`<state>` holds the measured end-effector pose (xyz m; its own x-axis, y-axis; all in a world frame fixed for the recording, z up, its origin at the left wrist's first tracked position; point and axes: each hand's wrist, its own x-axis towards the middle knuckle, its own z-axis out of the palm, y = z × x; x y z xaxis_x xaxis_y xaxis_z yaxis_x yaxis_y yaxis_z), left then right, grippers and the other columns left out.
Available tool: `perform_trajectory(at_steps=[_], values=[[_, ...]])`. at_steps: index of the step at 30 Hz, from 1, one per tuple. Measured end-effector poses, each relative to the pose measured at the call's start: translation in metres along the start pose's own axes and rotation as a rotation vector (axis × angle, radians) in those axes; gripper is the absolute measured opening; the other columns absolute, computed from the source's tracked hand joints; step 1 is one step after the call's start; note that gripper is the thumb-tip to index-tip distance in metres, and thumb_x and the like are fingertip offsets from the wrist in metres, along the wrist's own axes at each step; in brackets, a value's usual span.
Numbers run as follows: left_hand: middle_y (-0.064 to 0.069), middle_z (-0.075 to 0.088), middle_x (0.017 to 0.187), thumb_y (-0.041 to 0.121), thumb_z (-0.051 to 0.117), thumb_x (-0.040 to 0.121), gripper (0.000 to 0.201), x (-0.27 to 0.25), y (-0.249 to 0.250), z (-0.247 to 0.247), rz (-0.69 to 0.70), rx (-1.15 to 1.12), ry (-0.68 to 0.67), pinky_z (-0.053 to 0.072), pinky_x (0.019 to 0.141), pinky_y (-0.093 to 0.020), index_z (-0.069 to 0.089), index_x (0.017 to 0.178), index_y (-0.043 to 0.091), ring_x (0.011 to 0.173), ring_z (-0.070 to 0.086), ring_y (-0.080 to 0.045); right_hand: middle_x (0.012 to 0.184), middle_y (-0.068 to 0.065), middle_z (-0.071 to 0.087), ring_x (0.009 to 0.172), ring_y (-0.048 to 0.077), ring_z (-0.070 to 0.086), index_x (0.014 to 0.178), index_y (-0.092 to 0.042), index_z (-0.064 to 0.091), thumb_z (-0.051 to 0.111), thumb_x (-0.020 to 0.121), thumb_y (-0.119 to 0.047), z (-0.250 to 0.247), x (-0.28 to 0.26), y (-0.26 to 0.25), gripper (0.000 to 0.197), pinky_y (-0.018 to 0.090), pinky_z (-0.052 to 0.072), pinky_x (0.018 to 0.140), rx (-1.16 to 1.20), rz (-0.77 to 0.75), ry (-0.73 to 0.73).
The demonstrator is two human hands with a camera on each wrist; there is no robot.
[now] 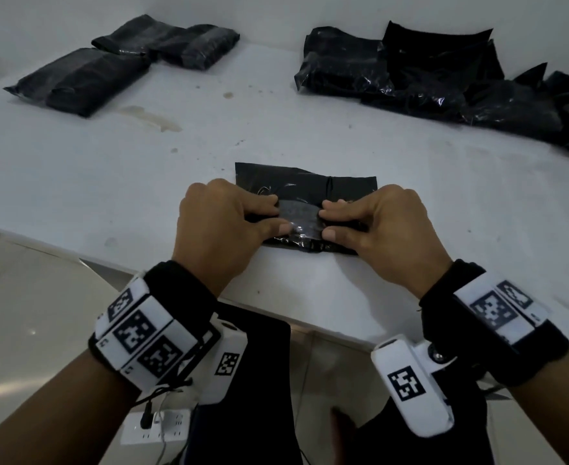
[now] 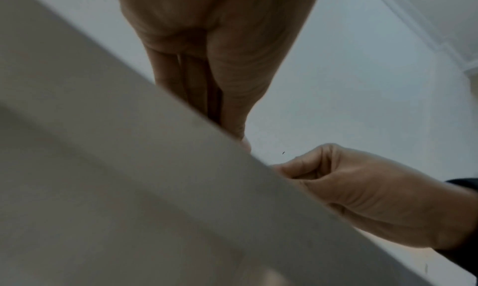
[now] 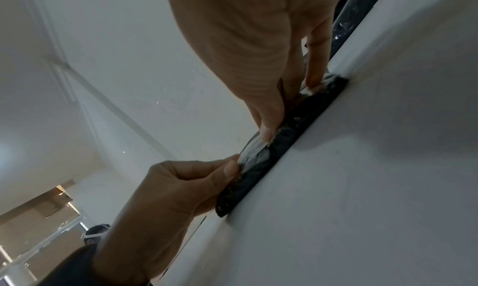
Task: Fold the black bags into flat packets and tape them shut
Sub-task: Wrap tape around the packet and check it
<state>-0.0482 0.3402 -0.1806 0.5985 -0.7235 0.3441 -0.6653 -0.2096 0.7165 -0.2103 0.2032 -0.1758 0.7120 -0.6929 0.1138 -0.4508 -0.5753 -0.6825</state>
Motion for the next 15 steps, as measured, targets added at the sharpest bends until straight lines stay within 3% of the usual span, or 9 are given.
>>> perform_trajectory(at_steps=[4, 8, 13, 15], values=[[-0.002, 0.075, 0.093, 0.01, 0.087, 0.068, 0.023, -0.001, -0.009, -0.005, 0.036, -0.136, -0.032, 0.053, 0.085, -0.013, 0.078, 0.089, 0.009, 0.087, 0.069, 0.002, 0.109, -0.008, 0.074, 0.108, -0.002, 0.065, 0.105, -0.022, 0.077, 0.082, 0.077, -0.009, -0.004, -0.002, 0.004, 0.031, 0.026, 0.05, 0.102, 0.133, -0.022, -0.044], [-0.001, 0.073, 0.096, 0.004, 0.083, 0.072, 0.021, -0.001, -0.017, -0.007, 0.032, -0.187, -0.055, 0.051, 0.088, -0.012, 0.077, 0.092, 0.005, 0.09, 0.069, 0.004, 0.115, -0.002, 0.072, 0.109, -0.005, 0.062, 0.109, -0.014, 0.075, 0.077, 0.08, 0.001, -0.009, -0.006, 0.004, 0.032, 0.011, 0.045, 0.099, 0.184, -0.067, -0.08], [-0.002, 0.074, 0.096, -0.001, 0.079, 0.076, 0.018, -0.002, -0.016, -0.009, 0.03, -0.152, -0.045, 0.052, 0.089, -0.014, 0.077, 0.093, 0.006, 0.09, 0.069, 0.003, 0.118, -0.003, 0.071, 0.112, -0.005, 0.06, 0.112, -0.014, 0.074, 0.071, 0.085, 0.004, -0.009, -0.007, 0.002, 0.033, 0.01, 0.043, 0.101, 0.117, -0.073, -0.091], [-0.001, 0.076, 0.092, 0.003, 0.078, 0.076, 0.015, -0.002, -0.008, -0.01, 0.025, -0.093, -0.019, 0.055, 0.088, -0.02, 0.078, 0.089, 0.01, 0.086, 0.071, 0.0, 0.117, -0.006, 0.071, 0.114, -0.001, 0.062, 0.111, -0.019, 0.075, 0.07, 0.085, -0.001, -0.008, -0.005, 0.0, 0.032, 0.018, 0.044, 0.104, 0.039, -0.068, -0.085]])
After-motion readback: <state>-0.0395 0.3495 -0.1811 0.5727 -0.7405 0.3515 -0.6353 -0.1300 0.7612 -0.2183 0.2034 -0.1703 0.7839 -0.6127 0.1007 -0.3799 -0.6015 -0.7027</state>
